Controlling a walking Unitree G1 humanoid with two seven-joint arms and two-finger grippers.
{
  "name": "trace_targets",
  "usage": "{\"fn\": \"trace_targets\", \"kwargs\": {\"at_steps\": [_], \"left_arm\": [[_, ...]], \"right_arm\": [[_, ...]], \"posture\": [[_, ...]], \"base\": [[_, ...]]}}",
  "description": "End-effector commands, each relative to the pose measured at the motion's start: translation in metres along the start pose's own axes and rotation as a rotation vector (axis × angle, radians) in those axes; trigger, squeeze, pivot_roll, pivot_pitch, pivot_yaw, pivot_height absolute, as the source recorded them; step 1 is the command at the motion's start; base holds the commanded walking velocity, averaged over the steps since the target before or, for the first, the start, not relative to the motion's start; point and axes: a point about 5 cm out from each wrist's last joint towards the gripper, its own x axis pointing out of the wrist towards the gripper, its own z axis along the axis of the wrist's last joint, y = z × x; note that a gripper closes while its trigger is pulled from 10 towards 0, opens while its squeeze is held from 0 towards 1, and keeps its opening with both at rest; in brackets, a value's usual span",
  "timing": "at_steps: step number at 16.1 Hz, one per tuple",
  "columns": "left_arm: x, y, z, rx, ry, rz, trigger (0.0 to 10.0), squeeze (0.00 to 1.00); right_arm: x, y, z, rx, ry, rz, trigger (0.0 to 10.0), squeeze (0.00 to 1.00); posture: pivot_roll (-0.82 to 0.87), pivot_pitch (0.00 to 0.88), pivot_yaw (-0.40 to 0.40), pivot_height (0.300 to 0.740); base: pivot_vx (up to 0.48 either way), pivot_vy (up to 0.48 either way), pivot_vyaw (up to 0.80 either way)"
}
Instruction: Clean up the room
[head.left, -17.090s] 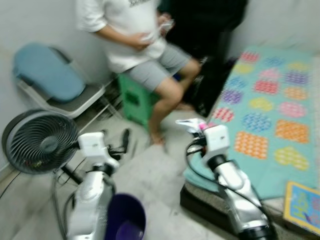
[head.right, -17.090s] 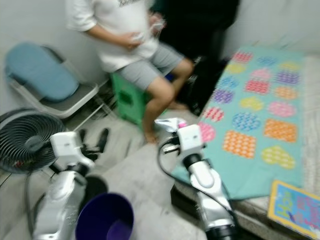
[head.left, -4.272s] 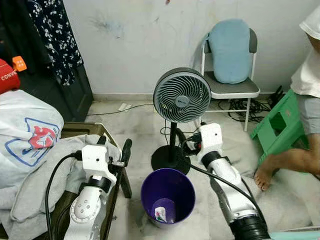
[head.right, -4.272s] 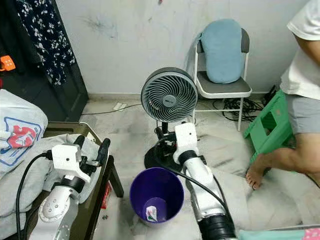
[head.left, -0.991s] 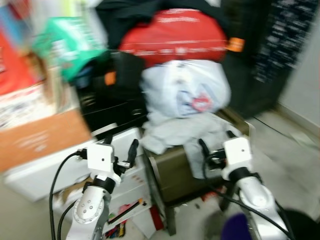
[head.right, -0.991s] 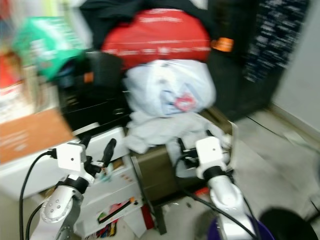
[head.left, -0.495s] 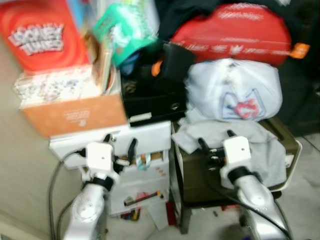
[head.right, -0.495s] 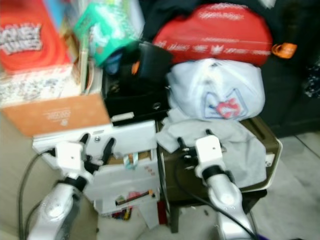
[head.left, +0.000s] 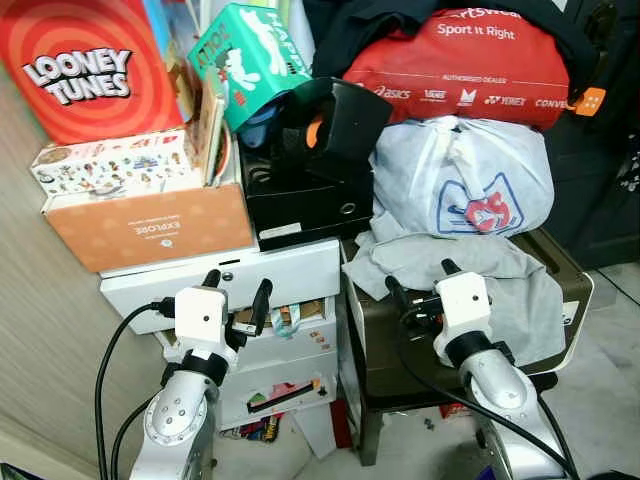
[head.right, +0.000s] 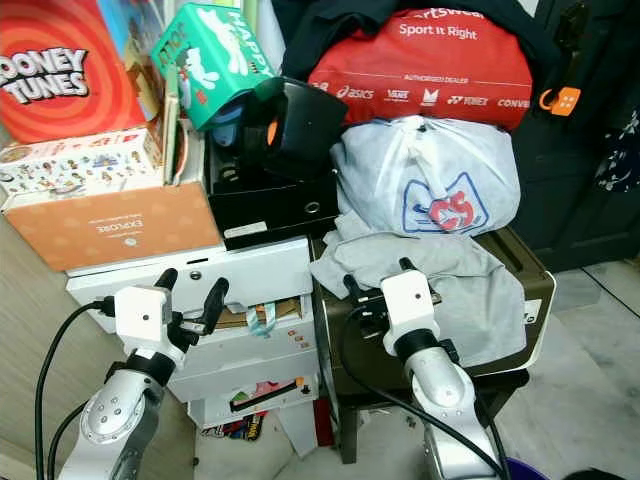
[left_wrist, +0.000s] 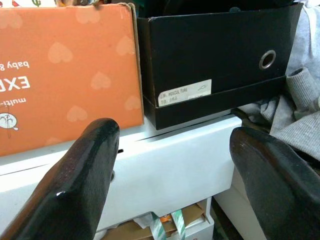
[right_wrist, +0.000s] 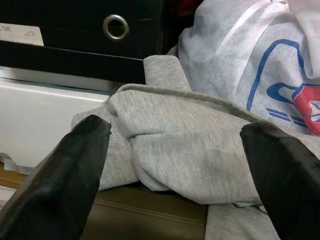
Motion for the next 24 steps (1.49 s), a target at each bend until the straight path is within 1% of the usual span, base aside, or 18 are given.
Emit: {"fn": "trace_targets", "kwargs": {"at_steps": [1, 6, 7, 8, 13, 19, 24], "left_arm": [[0.0008, 0.0014, 0.0003, 0.006, 0.003, -0.003, 10.0, 0.0], [0.0011, 0.0006, -0.0003, 0.004, 0.006, -0.011, 10.0, 0.0], [0.0011, 0.0001, -0.0007, -0.004, 0.007, -0.018, 10.0, 0.0], [0.0005, -0.0011, -0.0025, -0.038, 0.012, -0.034, 10.0, 0.0], [-0.0025, -0.0024, -0.0059, -0.027, 0.026, -0.043, 10.0, 0.0], [-0.0025, -0.0011, -0.0058, -0.032, 0.025, -0.04, 10.0, 0.0], [-0.0019, -0.0007, -0.0047, -0.034, 0.019, -0.039, 10.0, 0.0]], "right_arm": [[0.0007, 0.0013, 0.0008, -0.002, 0.004, 0.004, 10.0, 0.0], [0.0018, 0.0023, 0.0015, -0.01, 0.001, 0.008, 10.0, 0.0], [0.0019, 0.0023, 0.0014, -0.01, 0.001, 0.008, 10.0, 0.0], [0.0021, 0.0022, 0.0012, -0.01, 0.002, 0.008, 10.0, 0.0], [0.0008, 0.0013, -0.0004, -0.016, 0.008, 0.004, 10.0, 0.0], [-0.0026, 0.0001, -0.0007, -0.023, 0.01, 0.002, 10.0, 0.0], [-0.0016, 0.0004, -0.0002, -0.021, 0.009, -0.002, 10.0, 0.0]], "posture": [[-0.17, 0.0, 0.054, 0.74], [-0.17, 0.0, 0.053, 0.74], [-0.17, 0.0, 0.053, 0.74], [-0.17, 0.0, 0.053, 0.74], [-0.17, 0.0, 0.049, 0.74], [-0.17, 0.0, 0.05, 0.74], [-0.17, 0.0, 0.051, 0.74]], "base": [[0.0, 0.0, 0.0], [0.0, 0.0, 0.8], [0.0, 0.0, 0.8], [0.0, 0.0, 0.8], [0.0, 0.0, 0.73], [0.0, 0.0, 0.8], [0.0, 0.0, 0.8]]}}
